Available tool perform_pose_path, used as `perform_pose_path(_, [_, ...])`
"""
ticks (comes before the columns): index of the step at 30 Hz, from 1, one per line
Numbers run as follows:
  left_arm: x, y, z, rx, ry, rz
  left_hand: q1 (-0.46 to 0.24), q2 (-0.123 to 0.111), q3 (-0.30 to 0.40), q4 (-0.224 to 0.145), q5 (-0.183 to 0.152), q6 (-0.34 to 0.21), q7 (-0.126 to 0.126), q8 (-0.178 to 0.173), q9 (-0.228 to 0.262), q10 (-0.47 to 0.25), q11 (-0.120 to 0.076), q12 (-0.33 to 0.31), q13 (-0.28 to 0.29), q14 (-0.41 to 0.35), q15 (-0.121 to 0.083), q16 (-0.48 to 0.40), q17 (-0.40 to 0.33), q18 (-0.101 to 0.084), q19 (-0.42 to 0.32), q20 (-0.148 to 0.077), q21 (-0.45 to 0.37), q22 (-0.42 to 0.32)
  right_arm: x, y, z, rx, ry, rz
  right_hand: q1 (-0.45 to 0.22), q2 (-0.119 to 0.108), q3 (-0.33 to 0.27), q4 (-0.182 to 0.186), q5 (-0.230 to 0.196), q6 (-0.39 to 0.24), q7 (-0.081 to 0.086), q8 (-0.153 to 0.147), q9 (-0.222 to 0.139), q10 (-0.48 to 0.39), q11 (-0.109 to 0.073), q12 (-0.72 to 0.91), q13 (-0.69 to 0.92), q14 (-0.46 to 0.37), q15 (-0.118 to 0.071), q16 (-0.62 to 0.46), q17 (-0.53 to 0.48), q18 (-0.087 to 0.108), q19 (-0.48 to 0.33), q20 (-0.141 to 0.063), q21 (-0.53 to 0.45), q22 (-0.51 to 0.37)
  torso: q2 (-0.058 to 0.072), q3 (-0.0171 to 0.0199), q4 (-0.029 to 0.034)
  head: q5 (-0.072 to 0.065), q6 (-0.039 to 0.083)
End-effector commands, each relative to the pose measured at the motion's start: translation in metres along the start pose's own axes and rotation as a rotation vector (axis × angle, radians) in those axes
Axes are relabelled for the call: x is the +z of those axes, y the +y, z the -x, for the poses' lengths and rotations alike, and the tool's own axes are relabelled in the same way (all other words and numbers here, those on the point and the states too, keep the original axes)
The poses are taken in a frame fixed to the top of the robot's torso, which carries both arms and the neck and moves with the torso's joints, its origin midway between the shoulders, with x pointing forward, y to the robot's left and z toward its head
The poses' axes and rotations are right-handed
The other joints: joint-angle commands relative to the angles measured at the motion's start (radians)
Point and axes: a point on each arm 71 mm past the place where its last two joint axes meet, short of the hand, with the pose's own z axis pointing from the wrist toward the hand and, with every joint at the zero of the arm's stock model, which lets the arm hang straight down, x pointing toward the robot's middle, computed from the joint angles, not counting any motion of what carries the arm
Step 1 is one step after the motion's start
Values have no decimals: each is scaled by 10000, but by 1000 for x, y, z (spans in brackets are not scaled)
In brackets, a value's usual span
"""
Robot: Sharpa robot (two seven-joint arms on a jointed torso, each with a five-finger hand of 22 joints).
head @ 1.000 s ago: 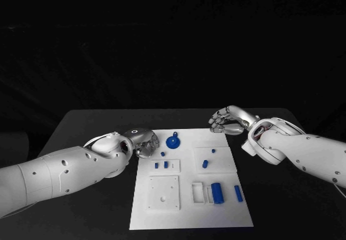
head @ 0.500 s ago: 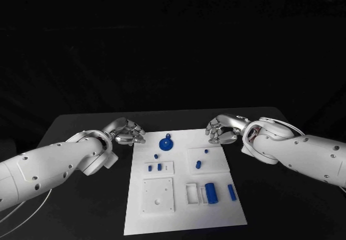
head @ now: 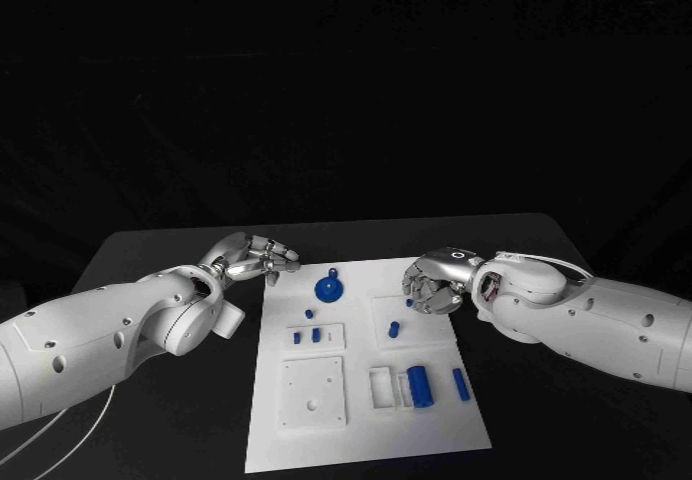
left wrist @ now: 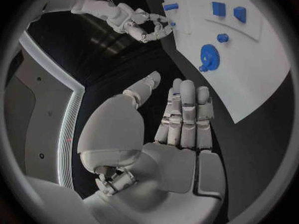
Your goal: Assemble the parts on the task board
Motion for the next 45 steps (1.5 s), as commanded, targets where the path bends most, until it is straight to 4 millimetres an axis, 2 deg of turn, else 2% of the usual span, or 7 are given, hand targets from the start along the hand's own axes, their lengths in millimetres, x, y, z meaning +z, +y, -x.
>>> perform_pose_path(1, [0, -3, 0, -933, -11, -333, -33, 116, -5, -58, 33, 36, -43, 63, -3, -48, 40, -87, -17, -15, 3, -52, -20, -15, 44, -233, -53, -19, 1, 3, -3, -843, 237, -9, -12, -90, 101, 12, -94, 77, -3, 47, -5, -21, -11, -100, -21, -46, 25, 168, 86, 296, 55, -40, 100, 88, 6, -3, 7, 16, -33])
perform_pose_path(12, [-1, -2, 2, -1010, 14, -277, -22, 159, -25, -132, 65, 2, -31, 63, -26, -165, 90, -182, -47, -21, 48, -119, -29, -52, 34, -232, -115, -29, 4, 8, -10, -1210, 265, -71, -30, -231, 587, 267, -595, 232, -51, 47, -8, 240, -46, -358, -28, -85, -10, 685, 259, 296, 172, -151, 353, 384, 3, -8, 3, 33, -76])
perform_pose_path(17, [-1, -2, 2, -1014, 35, -232, -26, 169, -28, -137, 69, -18, -22, 56, -33, -185, 99, -198, -52, -21, 56, -129, -29, -58, 35, -230, -124, -29, 5, 10, -13, -1367, 269, -129, 39, -298, 1120, 579, -1162, 302, -75, 35, -13, 386, -73, -488, -16, -134, -34, 877, 255, 296, 196, -188, 428, 511, 5, -4, -5, 52, -90])
perform_pose_path(20, [-1, -1, 2, -1018, 52, -219, -28, 178, -28, -139, 70, -24, -20, 55, -36, -195, 103, -206, -55, -20, 60, -134, -29, -59, 37, -229, -128, -29, 6, 11, -14, -1428, 270, -133, 47, -325, 1286, 685, -1330, 341, -88, 41, -8, 451, -84, -526, -4, -135, -47, 954, 249, 296, 215, -202, 462, 561, 7, -3, -2, 40, -102])
perform_pose_path(23, [-1, -1, 1, -1021, 63, -192, -31, 184, -30, -140, 71, -31, -16, 53, -39, -204, 106, -213, -57, -17, 63, -137, -28, -61, 39, -228, -131, -28, 7, 12, -15, -1474, 267, -139, 93, -318, 1575, 857, -1822, 411, -117, 58, 0, 554, -113, -548, 23, -128, -76, 1059, 251, 296, 249, -227, 506, 619, 7, -3, -2, 41, -109])
perform_pose_path(31, [-1, -1, 1, -1026, 90, -152, -30, 186, -33, -150, 72, -49, -6, 47, -47, -236, 117, -235, -65, -12, 71, -144, -25, -63, 44, -227, -139, -26, 9, 15, -18, -1598, 312, -145, 176, -271, 2319, 1251, -2470, 567, -172, 90, 19, 742, -163, -619, 90, -151, -125, 1287, 233, 296, 321, -273, 642, 789, 0, 0, -4, 53, -106])
perform_pose_path(45, [-1, 0, 2, -1020, 79, -106, -15, 196, -30, -170, 76, -65, 4, 47, -56, -292, 135, -270, -79, 3, 86, -150, -17, -60, 58, -222, -149, -22, 9, 18, -21, -2038, 210, -323, 264, -262, 2940, 1377, -2574, 974, -339, 265, 113, 1217, -322, -523, 273, -122, -277, 1633, 265, 296, 509, -329, 920, 1024, -1, 0, -5, 47, -153])
